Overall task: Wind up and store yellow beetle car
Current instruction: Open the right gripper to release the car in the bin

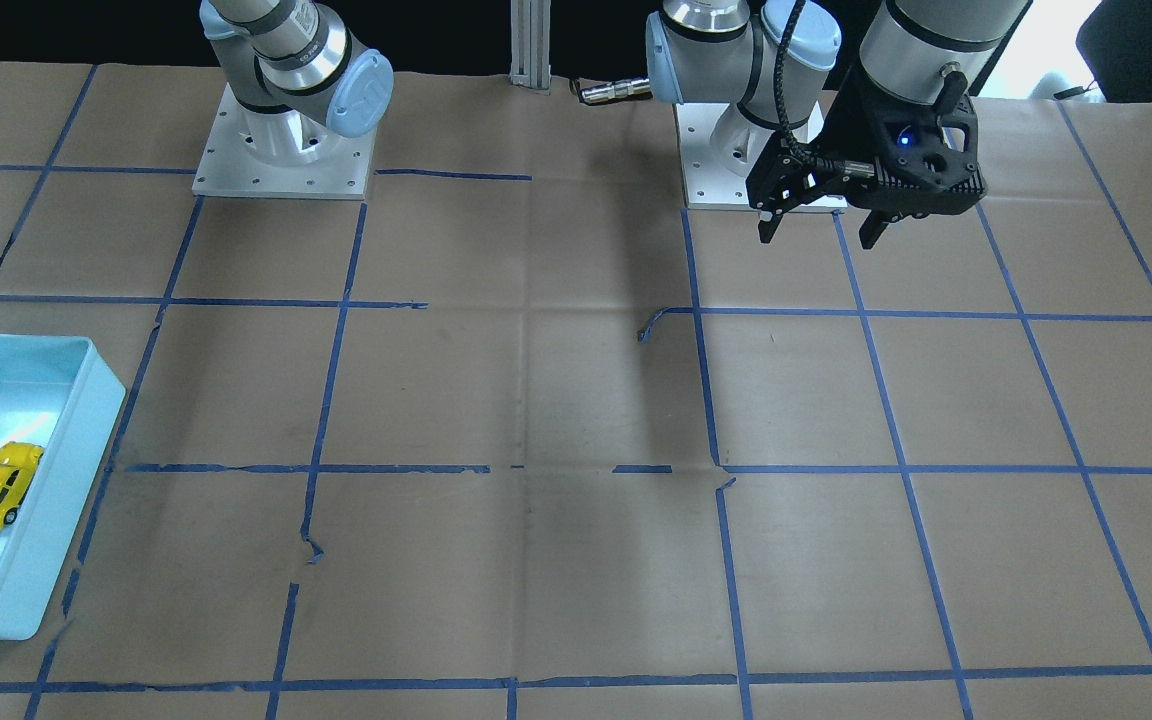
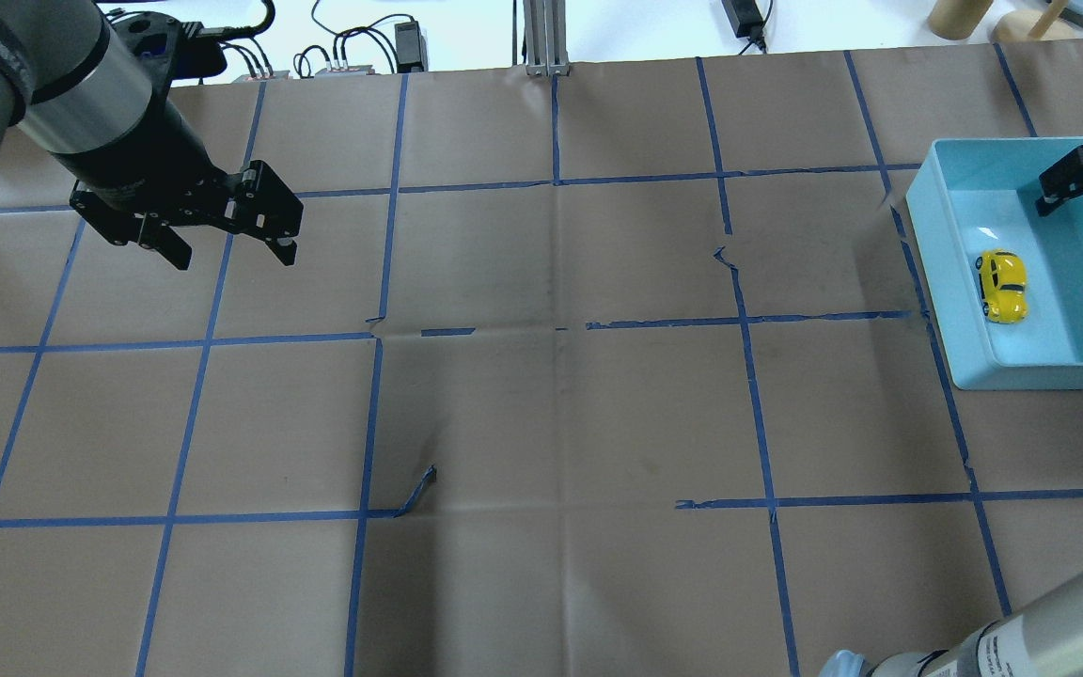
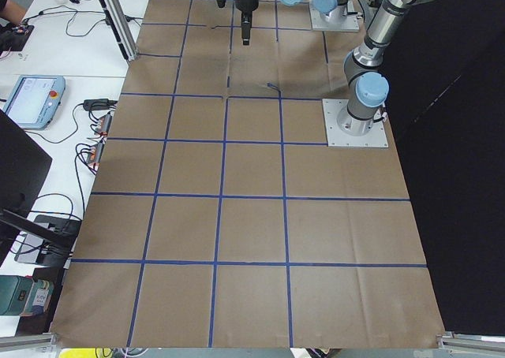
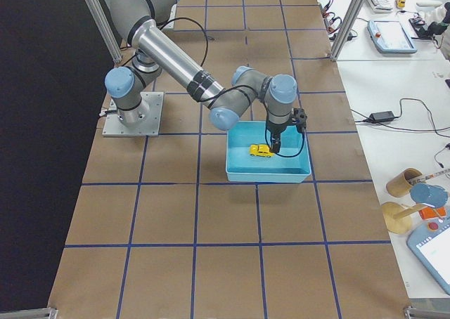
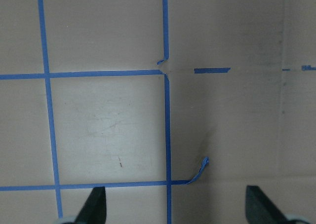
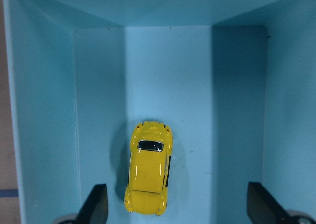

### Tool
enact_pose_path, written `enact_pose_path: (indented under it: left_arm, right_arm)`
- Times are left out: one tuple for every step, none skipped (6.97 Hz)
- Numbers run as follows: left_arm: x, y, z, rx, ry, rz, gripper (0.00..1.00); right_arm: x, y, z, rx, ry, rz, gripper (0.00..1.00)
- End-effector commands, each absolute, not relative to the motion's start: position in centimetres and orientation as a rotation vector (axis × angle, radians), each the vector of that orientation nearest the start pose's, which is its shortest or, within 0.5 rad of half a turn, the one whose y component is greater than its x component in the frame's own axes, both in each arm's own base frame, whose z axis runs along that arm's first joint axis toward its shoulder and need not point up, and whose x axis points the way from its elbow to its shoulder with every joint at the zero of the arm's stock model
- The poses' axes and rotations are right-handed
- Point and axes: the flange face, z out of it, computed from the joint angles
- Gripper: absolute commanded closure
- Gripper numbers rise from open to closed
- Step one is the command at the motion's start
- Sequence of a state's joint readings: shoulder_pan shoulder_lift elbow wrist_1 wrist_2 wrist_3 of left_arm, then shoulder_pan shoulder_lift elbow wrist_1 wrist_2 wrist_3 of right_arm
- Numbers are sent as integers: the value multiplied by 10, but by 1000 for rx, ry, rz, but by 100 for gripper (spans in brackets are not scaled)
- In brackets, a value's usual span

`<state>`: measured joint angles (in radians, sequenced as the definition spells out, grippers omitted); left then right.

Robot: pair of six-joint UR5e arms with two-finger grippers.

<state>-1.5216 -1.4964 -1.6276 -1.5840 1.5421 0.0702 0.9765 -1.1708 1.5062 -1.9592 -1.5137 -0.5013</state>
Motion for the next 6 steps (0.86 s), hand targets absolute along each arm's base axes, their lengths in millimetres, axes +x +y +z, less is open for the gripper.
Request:
enact_pose_path:
  left_arm:
    - [-113,-467,494,32,3169,-10,0]
    - [-113,-467,495,34,3170,-12,0]
    - [-113,-467,495,34,3170,-12,0]
    - [-113,-467,495,34,3170,-12,0]
    - [-113,-467,494,34,3170,-10,0]
    - [-113,-467,495,34,3170,-12,0]
  right_arm:
    - [-213,-641,434,286,3099,-112,0]
    - [-166,-651,475,244,3094,-72,0]
    - [-116,-652,514,303,3083,-94,0]
    - [-39,-646,529,211,3083,-53,0]
    - [27,-642,528,178,3087,-19,0]
    - [78,-638,526,127,3107,-7,0]
